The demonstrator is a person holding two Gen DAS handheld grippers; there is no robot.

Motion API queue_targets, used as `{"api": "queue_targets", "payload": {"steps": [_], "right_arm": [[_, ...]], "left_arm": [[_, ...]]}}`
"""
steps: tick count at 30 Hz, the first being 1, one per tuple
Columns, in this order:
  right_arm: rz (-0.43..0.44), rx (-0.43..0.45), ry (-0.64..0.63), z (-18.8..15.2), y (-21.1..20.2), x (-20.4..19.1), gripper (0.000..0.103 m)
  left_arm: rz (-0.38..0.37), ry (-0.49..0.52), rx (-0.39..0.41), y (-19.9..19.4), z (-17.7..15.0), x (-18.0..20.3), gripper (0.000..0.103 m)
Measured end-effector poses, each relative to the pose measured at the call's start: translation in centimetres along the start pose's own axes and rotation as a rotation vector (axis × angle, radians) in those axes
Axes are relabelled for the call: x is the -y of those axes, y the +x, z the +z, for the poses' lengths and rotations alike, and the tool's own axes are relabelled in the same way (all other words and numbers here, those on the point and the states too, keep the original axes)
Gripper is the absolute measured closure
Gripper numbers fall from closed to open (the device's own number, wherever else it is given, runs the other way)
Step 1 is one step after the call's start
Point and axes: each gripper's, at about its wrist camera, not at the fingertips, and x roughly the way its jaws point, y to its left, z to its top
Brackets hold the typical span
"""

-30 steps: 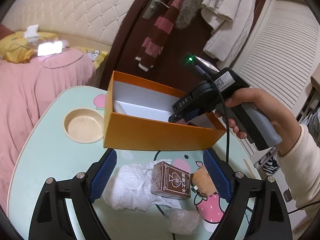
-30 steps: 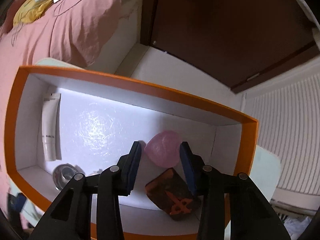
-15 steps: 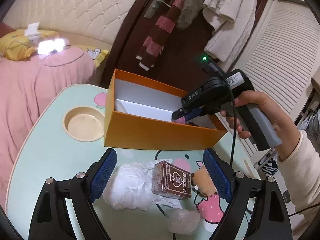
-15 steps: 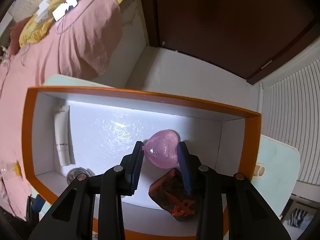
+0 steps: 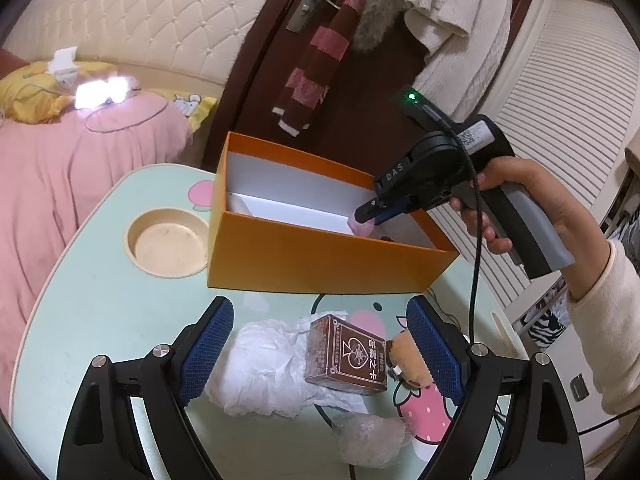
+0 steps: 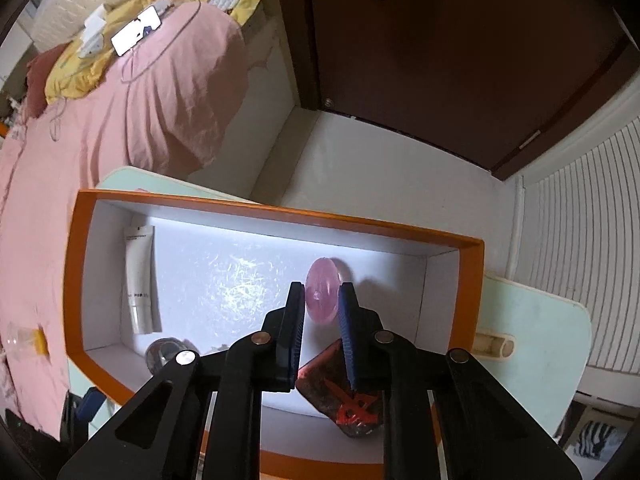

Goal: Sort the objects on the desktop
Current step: 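Grasp the pink heart-shaped item in the box with the right tool, then lift the pink heart out and set it on the table with the right tool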

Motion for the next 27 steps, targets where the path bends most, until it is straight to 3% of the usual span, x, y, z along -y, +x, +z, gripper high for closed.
{"api": "queue_targets", "payload": {"steps": [5,9,16,23,27], "right_arm": [[0.002,-0.084,0.011,0.3,2.1,0.3,0.080],[-0.043,-0.025,-0.020,0.0,1.8,-0.4,0.082],[-0.011,0.077,-0.012,-0.9,0.1,0.0,0.082],[0.156,0.246,-0.017,-5.1,-6.5,0.4,0.082],[0.244,0.283,-0.059,-9.2,-9.5,-0.2,0.082]], "left_arm": [[-0.001,-0.004,-0.003,0.0,0.0,0.0,0.015],[-0.003,-0.011,-0.005,0.0,0.1,-0.1,0.015],[0.004,-0.009,0.008,-0.1,0.2,-0.2,0.015],[0.019,-0.037,0.005,0.0,0.3,-0.9,0.015],[0.033,-0.056,0.011,-0.1,0.3,-1.3,0.015]]}}
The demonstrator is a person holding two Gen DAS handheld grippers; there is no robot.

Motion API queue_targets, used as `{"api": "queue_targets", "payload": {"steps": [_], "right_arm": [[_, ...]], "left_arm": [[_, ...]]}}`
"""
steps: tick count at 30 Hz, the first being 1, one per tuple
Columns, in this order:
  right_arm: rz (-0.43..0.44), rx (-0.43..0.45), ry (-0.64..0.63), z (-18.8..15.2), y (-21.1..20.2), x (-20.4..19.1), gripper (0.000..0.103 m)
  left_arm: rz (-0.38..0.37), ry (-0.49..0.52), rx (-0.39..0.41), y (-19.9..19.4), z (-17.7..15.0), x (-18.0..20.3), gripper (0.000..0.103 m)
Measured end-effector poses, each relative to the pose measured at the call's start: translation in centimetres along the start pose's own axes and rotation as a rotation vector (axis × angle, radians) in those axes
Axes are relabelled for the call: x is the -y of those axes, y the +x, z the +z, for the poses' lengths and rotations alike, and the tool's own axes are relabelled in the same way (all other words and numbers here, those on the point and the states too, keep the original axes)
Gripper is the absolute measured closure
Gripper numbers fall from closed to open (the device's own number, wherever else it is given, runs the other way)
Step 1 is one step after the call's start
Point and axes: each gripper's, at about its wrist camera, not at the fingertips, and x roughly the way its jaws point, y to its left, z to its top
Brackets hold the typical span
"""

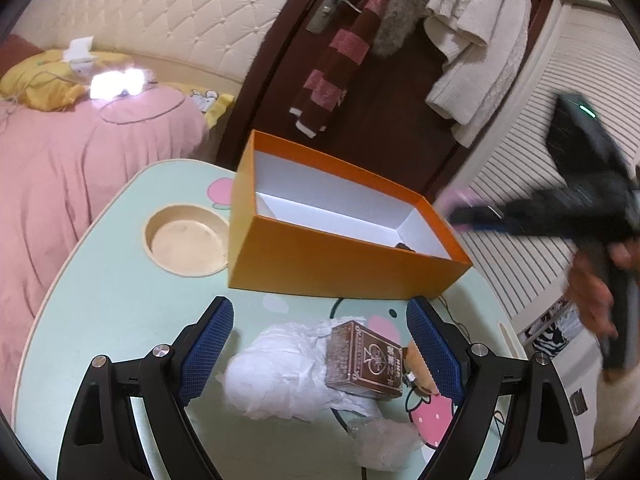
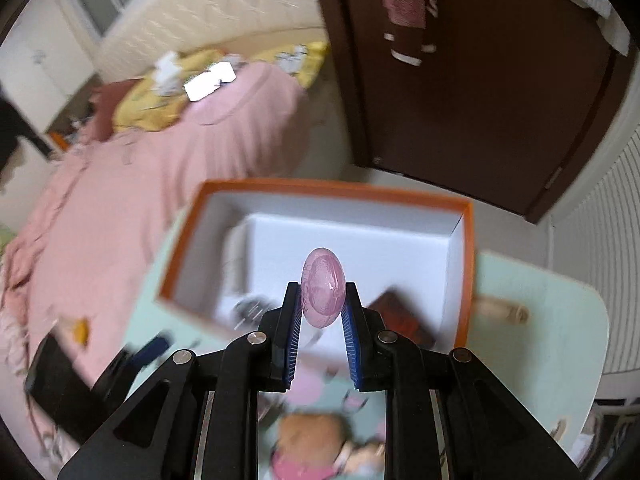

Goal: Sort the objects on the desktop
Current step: 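Lift the pink heart out and set it on the table with the right tool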

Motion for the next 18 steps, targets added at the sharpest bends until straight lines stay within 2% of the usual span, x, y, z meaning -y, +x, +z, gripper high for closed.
{"api": "queue_targets", "payload": {"steps": [4,9,15,18], "right_arm": [[0.078,-0.028,-0.029,-4.5,-1.0,-1.6,0.082],[0.082,-0.106,-0.027,-9.4,1.2,-2.8,0.082],[0.131,-0.136,-0.014,-12.2,2.7,-3.2,0.082],[0.120,-0.141,-0.011,-12.8,3.4,-3.0,0.081]], "left_arm": [[0.017,-0.019,0.010,-0.1,0.1,-0.5,0.015],[0.049,-0.027,0.031,-0.4,0.1,-1.0,0.015],[0.083,-0.043,0.049,-0.5,0.0,-1.7,0.015],[0.092,-0.042,0.050,-0.5,-0.1,-1.9,0.015]]}}
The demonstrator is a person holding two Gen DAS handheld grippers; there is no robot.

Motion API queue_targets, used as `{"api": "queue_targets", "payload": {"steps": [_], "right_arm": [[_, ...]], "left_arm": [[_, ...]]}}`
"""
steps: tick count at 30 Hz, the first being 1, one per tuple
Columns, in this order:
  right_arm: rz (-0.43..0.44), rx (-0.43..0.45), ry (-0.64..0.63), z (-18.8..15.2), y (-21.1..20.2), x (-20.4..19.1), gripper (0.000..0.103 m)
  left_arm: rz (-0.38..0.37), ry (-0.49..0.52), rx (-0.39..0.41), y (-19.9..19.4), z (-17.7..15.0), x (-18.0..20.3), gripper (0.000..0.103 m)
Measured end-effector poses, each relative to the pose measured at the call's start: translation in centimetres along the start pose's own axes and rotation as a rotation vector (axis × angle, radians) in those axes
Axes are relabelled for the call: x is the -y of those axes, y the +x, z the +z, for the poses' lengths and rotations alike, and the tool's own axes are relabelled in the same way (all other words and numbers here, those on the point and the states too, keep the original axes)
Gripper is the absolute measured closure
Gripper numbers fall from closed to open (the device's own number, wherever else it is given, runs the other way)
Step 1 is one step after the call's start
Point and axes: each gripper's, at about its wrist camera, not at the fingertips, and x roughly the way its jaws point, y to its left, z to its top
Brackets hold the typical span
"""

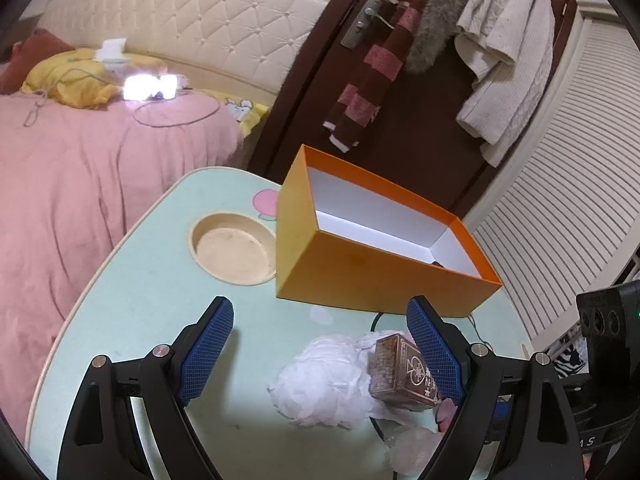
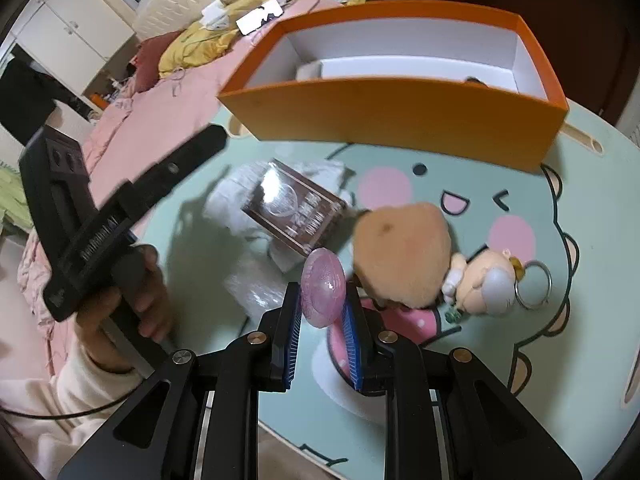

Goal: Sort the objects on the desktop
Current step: 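Lift the pink heart out and set it on the table with the right tool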

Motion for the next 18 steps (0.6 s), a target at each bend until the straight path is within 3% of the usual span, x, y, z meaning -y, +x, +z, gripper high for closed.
{"api": "queue_targets", "payload": {"steps": [5,9,15,18], "right_arm": [[0.027,0.052,-0.012,-0.4,-0.5,0.4,0.064],[0.050,0.144,-0.011,-0.6,-2.1,0.6,0.039],[0.156,0.292,0.034,-1.1,-4.7,2.3,0.037],[0.140,0.360,0.039,-1.5,-5.0,2.4,0.037]], "left_arm": [[0.005,0.031,0.007,-0.1,-0.1,0.5,0.015],[0.004,0.042,0.016,-0.4,0.5,0.8,0.015],[-0.006,0.064,0.024,-1.0,2.5,1.7,0.015],[-0.004,0.138,0.010,-1.0,4.6,3.4,0.015]]}}
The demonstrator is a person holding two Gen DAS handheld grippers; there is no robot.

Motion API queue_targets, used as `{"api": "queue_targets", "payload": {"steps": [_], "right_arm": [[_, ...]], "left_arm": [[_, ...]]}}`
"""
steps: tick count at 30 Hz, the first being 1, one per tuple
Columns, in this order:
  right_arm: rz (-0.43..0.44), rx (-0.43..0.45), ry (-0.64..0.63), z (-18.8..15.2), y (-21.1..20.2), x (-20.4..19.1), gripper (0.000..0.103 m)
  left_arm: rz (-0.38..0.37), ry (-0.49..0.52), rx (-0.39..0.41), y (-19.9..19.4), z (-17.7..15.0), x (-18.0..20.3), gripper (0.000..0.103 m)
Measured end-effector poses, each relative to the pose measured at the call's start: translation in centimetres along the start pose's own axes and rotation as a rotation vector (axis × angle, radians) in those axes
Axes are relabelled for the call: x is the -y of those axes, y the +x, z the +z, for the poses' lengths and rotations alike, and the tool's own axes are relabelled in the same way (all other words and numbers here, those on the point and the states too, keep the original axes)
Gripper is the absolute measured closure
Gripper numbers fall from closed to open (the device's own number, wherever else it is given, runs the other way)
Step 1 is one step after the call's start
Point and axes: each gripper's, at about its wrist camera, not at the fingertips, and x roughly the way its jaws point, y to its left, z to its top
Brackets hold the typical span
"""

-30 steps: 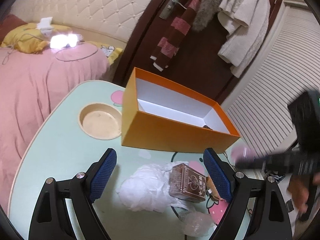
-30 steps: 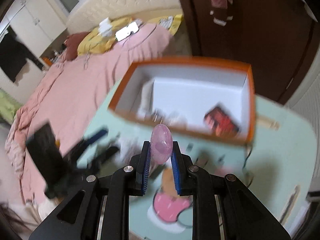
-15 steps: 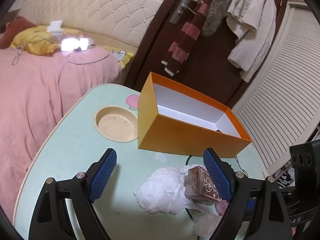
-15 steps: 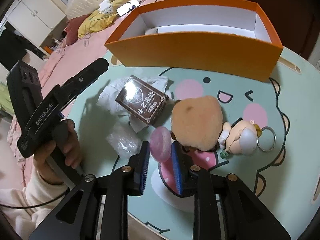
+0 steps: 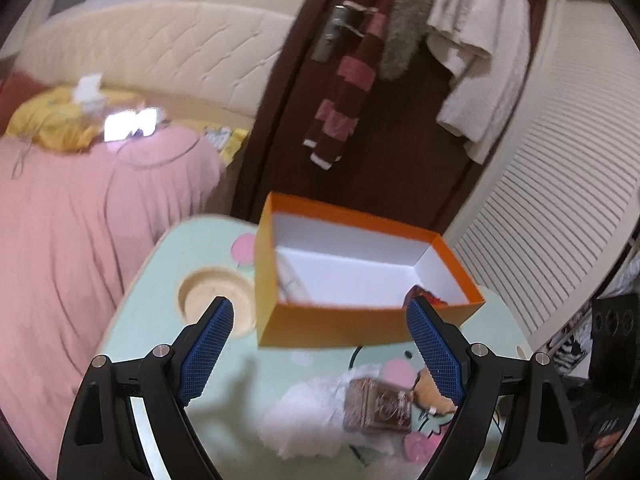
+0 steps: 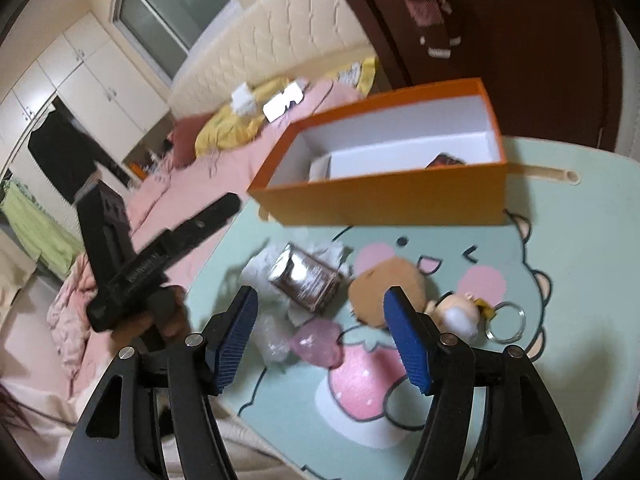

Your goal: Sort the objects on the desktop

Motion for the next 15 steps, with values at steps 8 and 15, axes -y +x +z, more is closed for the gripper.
{"api": "queue_targets", "payload": {"steps": [8,15], "right_arm": [[-0.121,0.091,-0.029,-0.8,0.5,-0.4,0.037],[-0.107,0.106,0.002,-1.8,-0.5,1.0,0.037]], "left_arm": [[0.020,0.120,-0.271,4.0,6.0,4.3,0.015],[-0.016,0.141,-0.597,10.6,7.3,6.1,0.037]]}}
